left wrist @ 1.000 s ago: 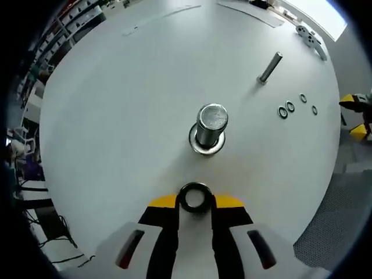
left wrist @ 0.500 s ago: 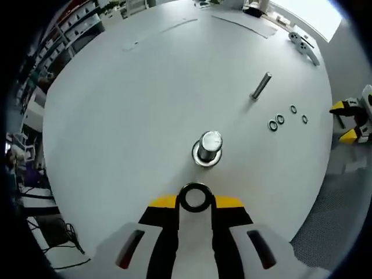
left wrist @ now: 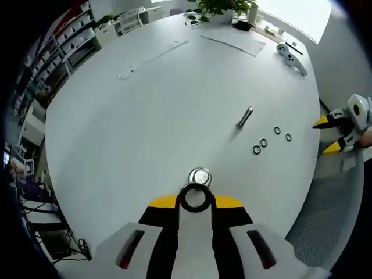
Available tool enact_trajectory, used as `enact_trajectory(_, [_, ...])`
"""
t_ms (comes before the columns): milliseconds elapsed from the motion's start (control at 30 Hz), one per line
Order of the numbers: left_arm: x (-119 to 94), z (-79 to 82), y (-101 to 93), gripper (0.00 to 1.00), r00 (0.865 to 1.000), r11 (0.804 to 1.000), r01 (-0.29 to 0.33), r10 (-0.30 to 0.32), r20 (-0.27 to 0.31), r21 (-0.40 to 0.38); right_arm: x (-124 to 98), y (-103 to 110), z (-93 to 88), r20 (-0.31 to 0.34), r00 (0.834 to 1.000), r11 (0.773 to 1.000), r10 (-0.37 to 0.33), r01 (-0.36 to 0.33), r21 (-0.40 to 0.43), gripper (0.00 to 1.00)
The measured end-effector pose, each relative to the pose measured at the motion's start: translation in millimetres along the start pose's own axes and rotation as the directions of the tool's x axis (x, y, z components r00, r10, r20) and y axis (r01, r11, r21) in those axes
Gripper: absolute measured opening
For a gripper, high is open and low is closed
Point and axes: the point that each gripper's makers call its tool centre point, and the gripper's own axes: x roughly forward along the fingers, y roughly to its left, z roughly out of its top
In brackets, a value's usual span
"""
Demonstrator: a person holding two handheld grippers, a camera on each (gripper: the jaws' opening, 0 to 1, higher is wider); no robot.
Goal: Place the washer onto the threaded stud by aligning its center hole with the stud, sliding it down to the base, and recovering from edge contact or off-axis alignment until the washer reaches the visible bottom stop.
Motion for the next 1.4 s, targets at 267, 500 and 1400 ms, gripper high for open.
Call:
enact_trajectory(267, [4.2,14.0,-5.4,0.18,1.000,0.998,0.013,-0.012,-0.021,0.055,-0.2,-0.3,0.5,0.003,1.000,1.000,0.000,0.000,0.002,0.41])
enact_trajectory(500, [11.4,18.4,-9.3,0.18,0.999,0.995,0.018,-0.014,-0.041,0.098,-0.5,-0.9,0.9,0.005,1.000,1.000,-0.002,0.002,0.004,0.41])
enact_trajectory(1400, [52.7,5.5,-10.2,0.18,0.987,0.983,0.035,-0.005,-0.164,0.182,-1.0,-3.4,1.4,0.011,1.000,1.000,-0.014,0.014,0.015,0.41])
